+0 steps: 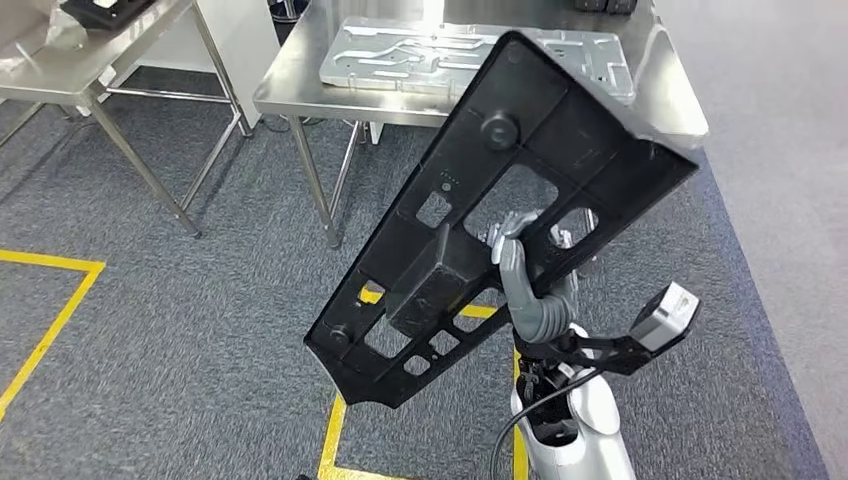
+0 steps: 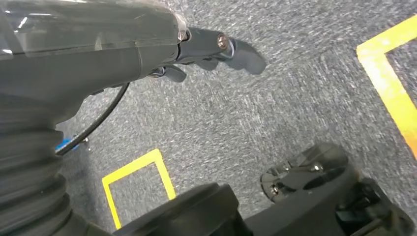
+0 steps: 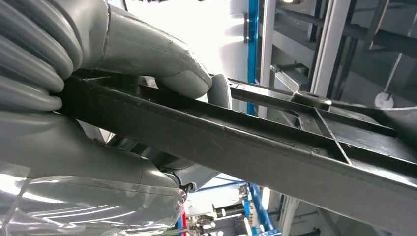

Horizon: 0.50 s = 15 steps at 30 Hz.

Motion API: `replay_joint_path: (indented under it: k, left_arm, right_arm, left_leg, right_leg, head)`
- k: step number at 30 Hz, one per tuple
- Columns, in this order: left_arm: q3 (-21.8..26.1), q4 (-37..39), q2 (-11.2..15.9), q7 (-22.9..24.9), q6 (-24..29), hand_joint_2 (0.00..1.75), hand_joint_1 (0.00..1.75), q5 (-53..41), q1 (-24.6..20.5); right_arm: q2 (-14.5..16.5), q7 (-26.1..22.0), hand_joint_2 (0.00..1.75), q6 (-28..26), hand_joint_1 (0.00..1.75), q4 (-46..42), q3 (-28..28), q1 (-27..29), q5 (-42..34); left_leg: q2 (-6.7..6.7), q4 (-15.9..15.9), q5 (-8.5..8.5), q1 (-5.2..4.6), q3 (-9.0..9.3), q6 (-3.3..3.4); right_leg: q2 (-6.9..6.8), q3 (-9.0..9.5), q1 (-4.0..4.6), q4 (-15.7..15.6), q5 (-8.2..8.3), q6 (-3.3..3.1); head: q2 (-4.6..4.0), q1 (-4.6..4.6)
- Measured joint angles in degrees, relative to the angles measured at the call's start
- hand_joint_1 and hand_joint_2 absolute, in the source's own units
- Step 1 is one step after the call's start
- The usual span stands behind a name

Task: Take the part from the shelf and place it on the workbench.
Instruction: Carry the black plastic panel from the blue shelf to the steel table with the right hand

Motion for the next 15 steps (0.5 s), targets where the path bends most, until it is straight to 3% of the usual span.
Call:
replay_joint_path:
  k: [3, 5, 6, 9, 10, 11, 13, 15]
  left_arm:
    - [0.1, 0.0, 0.0, -0.1, 0.0, 1.75, 0.0, 0.0, 0.0]
    - [0.1, 0.0, 0.0, -0.1, 0.0, 1.75, 0.0, -0.1, 0.0]
    - [0.1, 0.0, -0.1, -0.1, 0.0, 1.75, 0.0, -0.1, 0.0]
    - [0.1, 0.0, 0.0, -0.1, 0.0, 1.75, 0.0, -0.2, 0.2]
    - [0.1, 0.0, 0.0, 0.0, 0.0, 1.75, 0.0, -0.2, 0.3]
    - [0.1, 0.0, 0.1, 0.0, 0.0, 1.75, 0.0, -0.2, 0.5]
    - [0.1, 0.0, 0.1, 0.1, 0.1, 1.75, 0.0, -0.2, 0.7]
    - [0.1, 0.0, 0.1, 0.0, 0.0, 1.75, 0.0, -0.3, 0.8]
  right_arm:
    - [0.0, 0.3, 1.75, -0.2, 1.75, 0.1, 0.3, 0.0, 0.1]
    - [0.0, 0.4, 1.75, -0.2, 1.75, 0.1, 0.6, 0.0, 0.1]
    - [0.0, 0.4, 1.75, -0.2, 1.75, 0.1, 0.8, 0.0, 0.1]
    - [-0.1, 0.4, 1.75, -0.1, 1.75, 0.1, 0.9, 0.2, 0.0]
    - [-0.1, 0.4, 1.75, -0.1, 1.75, 0.1, 0.9, 0.3, 0.0]
    - [-0.2, 0.4, 1.75, -0.1, 1.75, 0.1, 1.0, 0.4, 0.0]
    - [-0.2, 0.3, 1.75, 0.4, 1.75, 0.1, 1.1, 0.4, -0.1]
    - [-0.3, 0.1, 1.75, 1.5, 1.75, 0.1, 1.6, 0.4, -0.3]
  left_leg:
    - [-0.17, -2.1, -1.27, -0.05, 0.78, 0.95]
    - [-0.22, -2.8, -1.51, 0.22, 1.96, 1.6]
    - [-0.19, -3.1, -1.71, 0.3, 2.69, 1.87]
    - [-0.13, -3.3, -2.86, 0.29, 4.25, 2.19]
    - [-0.15, -3.3, -3.36, 0.29, 4.87, 2.16]
    - [-0.18, -3.3, -3.88, 0.29, 5.61, 2.11]
    - [-0.22, -3.3, -5.12, 0.29, 7.23, 1.86]
    - [-0.19, -3.5, -6.23, 0.21, 8.22, 1.29]
  right_leg:
    - [0.09, -0.52, 0.09, 0.3, 0.03, 0.85]
    - [-0.25, -1.42, 0.06, 2.5, -0.53, 1.37]
    - [-0.43, -2.88, -0.01, 5.1, -1.3, 1.66]
    - [-0.62, -10.18, -0.26, 15.3, -3.92, 2.27]
    - [-0.64, -11.75, -0.34, 16.4, -3.46, 2.33]
    - [-0.68, -12.14, -0.4, 15.3, -1.88, 2.29]
    - [-0.94, -10.39, -0.38, 8.3, 3.59, 1.94]
    - [-1.27, -8.61, 0.04, 2.6, 6.37, 1.37]
  head:
    - [0.01, -0.21]
    - [0.01, -0.1]
    - [0.01, -0.07]
    - [-0.01, 0.0]
    - [0.0, -0.01]
    - [-0.01, -0.01]
    - [0.0, 0.02]
    - [0.0, -0.08]
